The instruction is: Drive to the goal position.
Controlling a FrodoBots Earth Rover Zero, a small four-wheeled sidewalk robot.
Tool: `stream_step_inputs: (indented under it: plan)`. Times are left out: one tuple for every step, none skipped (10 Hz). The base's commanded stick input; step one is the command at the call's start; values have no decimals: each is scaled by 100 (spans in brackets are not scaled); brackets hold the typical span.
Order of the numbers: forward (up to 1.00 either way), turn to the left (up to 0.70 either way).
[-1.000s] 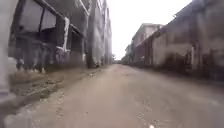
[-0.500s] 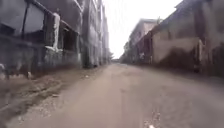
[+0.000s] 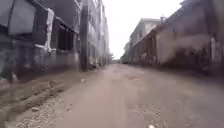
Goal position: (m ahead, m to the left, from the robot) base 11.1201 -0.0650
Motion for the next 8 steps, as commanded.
stream_step_inputs:
  plan:
    - [100,0]
    - [100,0]
    - [100,0]
    - [100,0]
    - [100,0]
    - [100,0]
    - [100,0]
    - [100,-27]
